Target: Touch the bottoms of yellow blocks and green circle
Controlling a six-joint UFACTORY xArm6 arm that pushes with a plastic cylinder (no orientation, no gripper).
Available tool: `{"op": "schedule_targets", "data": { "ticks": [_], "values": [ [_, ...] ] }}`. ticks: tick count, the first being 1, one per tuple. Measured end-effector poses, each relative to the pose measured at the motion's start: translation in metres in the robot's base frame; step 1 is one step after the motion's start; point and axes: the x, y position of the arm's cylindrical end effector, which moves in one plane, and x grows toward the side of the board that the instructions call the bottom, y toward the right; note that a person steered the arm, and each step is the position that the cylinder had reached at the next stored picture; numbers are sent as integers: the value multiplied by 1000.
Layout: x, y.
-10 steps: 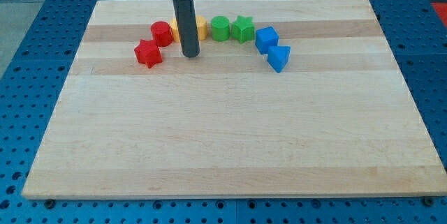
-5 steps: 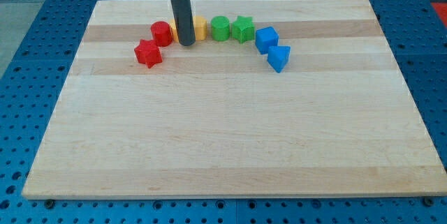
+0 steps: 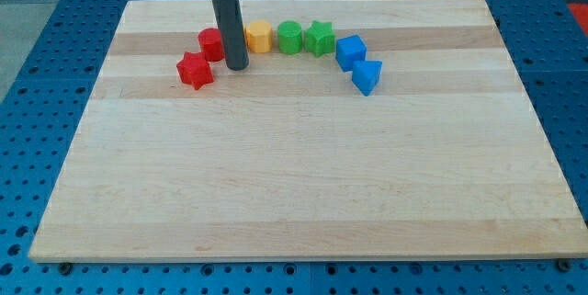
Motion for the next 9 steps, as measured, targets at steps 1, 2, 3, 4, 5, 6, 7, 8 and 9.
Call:
{"op": "schedule_targets", "data": {
  "ticks": [1, 2, 3, 4, 5, 6, 7, 8, 9],
  "values": [
    [-16, 5],
    [-24, 7],
    [-24, 7],
    [-22, 7],
    [-9, 12],
    [-9, 18],
    [-9, 36],
    [-9, 36],
    [-25, 36]
  ]
}}
